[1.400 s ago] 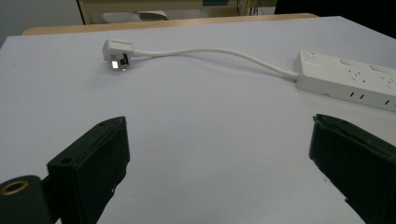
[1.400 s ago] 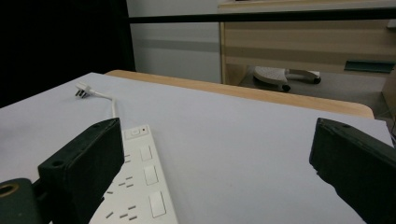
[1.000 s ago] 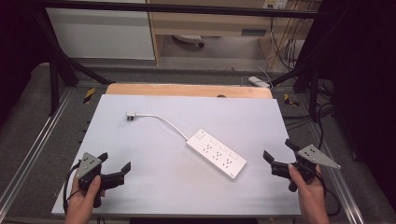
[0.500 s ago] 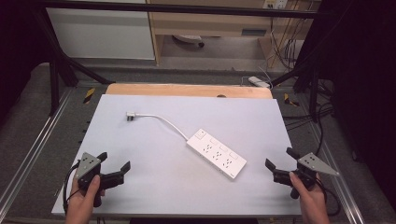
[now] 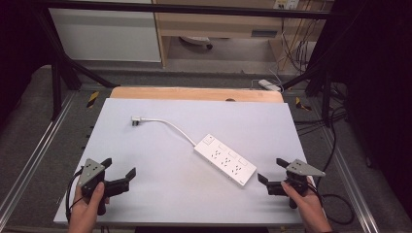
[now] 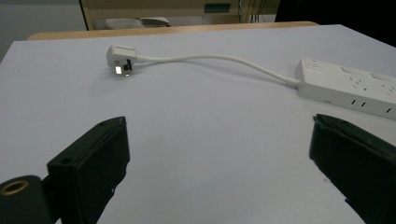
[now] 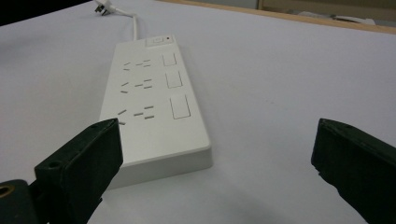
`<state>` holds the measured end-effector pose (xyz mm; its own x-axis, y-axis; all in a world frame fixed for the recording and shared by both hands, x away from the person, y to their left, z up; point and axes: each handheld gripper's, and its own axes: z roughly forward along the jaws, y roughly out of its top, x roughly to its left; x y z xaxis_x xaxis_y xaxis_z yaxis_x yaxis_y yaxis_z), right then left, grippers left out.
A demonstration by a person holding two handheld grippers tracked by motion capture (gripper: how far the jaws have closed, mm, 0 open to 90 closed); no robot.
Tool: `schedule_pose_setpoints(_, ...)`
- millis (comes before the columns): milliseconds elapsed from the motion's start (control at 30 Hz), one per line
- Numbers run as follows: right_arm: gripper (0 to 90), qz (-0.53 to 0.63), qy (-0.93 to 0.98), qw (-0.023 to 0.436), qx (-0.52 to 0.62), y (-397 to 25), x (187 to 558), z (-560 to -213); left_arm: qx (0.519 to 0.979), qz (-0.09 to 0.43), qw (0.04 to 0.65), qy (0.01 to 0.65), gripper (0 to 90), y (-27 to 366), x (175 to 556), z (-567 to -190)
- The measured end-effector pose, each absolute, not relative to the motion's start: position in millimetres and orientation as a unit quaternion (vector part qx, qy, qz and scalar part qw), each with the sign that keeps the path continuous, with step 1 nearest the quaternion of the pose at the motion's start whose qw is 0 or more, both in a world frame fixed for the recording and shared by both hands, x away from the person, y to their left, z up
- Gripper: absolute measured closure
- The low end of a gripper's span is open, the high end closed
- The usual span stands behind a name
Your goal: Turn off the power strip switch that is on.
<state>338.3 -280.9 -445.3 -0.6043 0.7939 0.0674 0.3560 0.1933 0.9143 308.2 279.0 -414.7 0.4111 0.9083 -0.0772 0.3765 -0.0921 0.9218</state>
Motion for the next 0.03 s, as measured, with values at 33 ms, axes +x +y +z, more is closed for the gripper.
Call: schedule_pose_setpoints(33,2.6,0.502,0.743,0.216,0.387,-279.2,339.2,-445.4,0.687,0.274,0.485,0.467,5.1,279.1,308.2,-414.7)
